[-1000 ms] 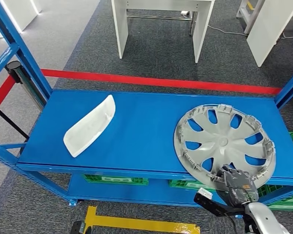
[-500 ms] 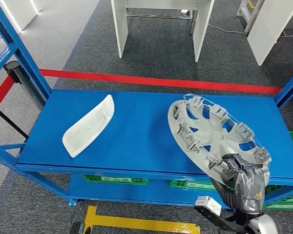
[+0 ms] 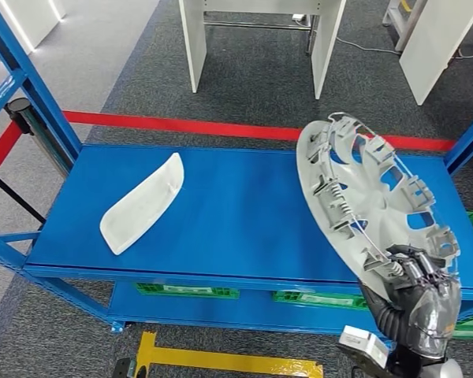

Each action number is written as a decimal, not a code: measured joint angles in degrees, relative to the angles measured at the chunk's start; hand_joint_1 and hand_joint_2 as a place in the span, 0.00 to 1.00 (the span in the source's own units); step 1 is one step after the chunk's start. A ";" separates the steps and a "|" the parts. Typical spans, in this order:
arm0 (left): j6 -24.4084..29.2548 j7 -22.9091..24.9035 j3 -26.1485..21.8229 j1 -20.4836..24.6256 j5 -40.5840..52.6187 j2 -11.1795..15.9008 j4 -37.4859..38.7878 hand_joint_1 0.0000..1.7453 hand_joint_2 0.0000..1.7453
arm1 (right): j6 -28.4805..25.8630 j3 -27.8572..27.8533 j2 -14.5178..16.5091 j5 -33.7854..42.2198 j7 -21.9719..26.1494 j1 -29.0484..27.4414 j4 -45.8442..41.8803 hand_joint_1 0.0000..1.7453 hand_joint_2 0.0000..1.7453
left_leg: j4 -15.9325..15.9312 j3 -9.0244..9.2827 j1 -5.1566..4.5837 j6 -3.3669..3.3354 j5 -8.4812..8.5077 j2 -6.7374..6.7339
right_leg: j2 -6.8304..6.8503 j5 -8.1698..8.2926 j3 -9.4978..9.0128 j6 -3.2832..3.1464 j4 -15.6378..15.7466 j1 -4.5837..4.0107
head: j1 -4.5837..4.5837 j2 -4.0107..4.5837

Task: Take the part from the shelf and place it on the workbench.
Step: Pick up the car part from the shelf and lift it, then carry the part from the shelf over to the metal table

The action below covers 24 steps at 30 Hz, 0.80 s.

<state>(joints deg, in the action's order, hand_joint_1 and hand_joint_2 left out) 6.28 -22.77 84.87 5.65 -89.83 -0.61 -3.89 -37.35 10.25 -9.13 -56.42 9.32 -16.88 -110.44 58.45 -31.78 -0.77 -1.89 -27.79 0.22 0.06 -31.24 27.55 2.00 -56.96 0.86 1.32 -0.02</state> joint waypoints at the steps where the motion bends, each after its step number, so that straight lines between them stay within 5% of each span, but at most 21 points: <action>1: 0.05 -0.04 0.00 0.01 0.00 -0.01 0.00 0.00 0.00 | -0.04 -0.31 0.41 0.12 0.90 -0.06 -0.50 1.00 1.00 | 0.00 0.00 0.00 0.00 0.00 0.00 | 0.00 0.00 -0.04 0.00 0.00 0.00 | 0.00 0.00; 6: 0.26 -0.21 0.01 0.01 0.01 -0.02 -0.01 0.00 0.00 | -0.07 -1.82 2.31 0.60 4.27 -0.45 -2.27 1.00 1.00 | -0.02 0.00 0.01 0.00 0.00 0.00 | 0.00 -0.01 -0.01 -0.01 0.00 -0.01 | 0.01 0.00; 10: 0.55 -0.82 0.01 0.02 0.01 -0.02 -0.01 0.00 1.00 | -0.09 -3.42 5.00 0.42 12.81 -0.87 -4.96 1.00 1.00 | -0.02 0.01 0.02 0.00 0.00 0.00 | 0.00 -0.02 0.12 -0.02 0.00 -0.01 | -0.01 0.00; 18: 0.55 -3.19 0.09 -0.04 0.33 -0.01 -0.01 0.00 1.00 | -0.08 -4.62 8.95 0.80 20.98 -2.14 -9.07 1.00 1.00 | -0.06 0.03 0.02 0.05 -0.03 0.00 | 0.00 -0.08 0.41 -0.09 0.00 -0.01 | 0.01 0.00; 24: 0.75 -3.13 0.33 -0.22 0.29 0.00 -0.01 0.00 1.00 | -0.07 -4.72 10.24 1.68 22.42 -3.02 -9.65 1.00 1.00 | -0.05 0.02 0.01 0.05 -0.04 0.00 | 0.01 -0.08 0.36 -0.08 0.00 -0.01 | 0.01 0.00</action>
<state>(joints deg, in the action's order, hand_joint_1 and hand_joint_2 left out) 7.03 -25.90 85.20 5.43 -89.54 -0.61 -3.89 -37.42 5.53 1.11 -54.75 31.74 -19.91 -120.08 58.40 -31.76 -0.76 -1.85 -27.82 0.22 0.08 -31.31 27.91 1.92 -56.96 0.85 1.33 -0.02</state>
